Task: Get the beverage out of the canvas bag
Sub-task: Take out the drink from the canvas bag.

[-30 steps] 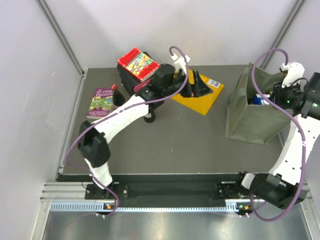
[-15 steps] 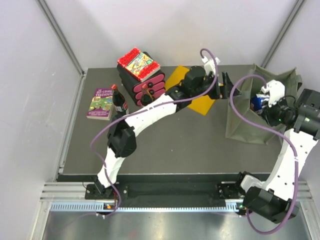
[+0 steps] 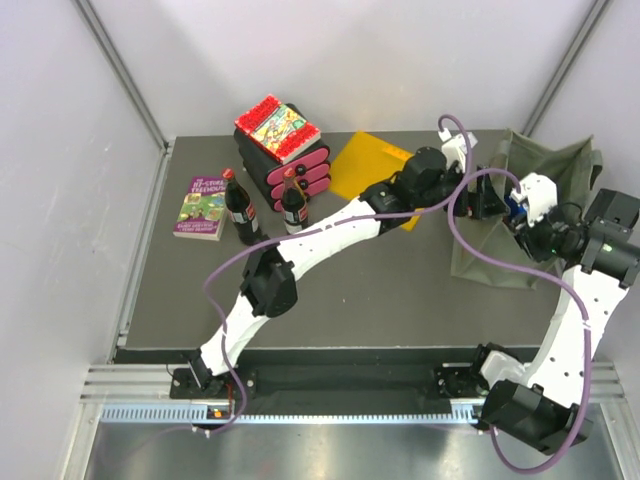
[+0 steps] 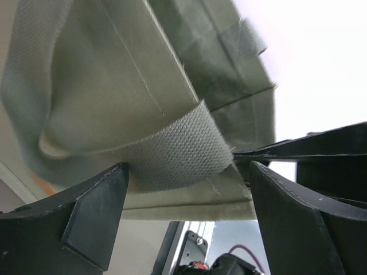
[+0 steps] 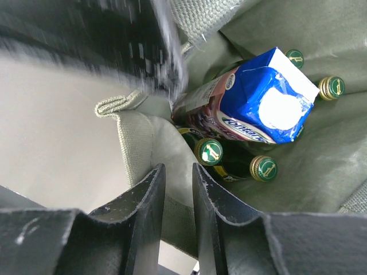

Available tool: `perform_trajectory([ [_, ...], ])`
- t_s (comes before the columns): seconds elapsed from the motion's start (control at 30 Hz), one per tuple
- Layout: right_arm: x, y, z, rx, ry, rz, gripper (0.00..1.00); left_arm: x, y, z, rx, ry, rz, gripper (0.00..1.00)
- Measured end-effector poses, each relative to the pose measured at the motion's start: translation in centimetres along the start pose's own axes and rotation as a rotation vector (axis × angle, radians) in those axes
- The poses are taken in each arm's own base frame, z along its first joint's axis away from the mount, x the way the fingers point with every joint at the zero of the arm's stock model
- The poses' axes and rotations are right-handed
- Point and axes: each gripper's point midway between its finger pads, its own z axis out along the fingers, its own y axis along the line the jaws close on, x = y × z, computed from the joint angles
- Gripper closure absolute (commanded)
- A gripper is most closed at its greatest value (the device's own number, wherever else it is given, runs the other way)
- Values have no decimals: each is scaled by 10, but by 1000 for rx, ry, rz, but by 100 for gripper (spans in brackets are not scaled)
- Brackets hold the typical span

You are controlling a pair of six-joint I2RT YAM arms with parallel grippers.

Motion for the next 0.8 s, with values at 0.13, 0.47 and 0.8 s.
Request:
perform_trajectory([
  [0.13,2,3,1,-10,2,11,71,10,-2,5,-16,14,28,37],
  [0.47,-5,-4,5,-10,-20,150,63,11,-16,3,22,30,80,100],
  [0.8,-55,-71,-13,110,-94,386,44,15,-2,2,24,42,96,100],
])
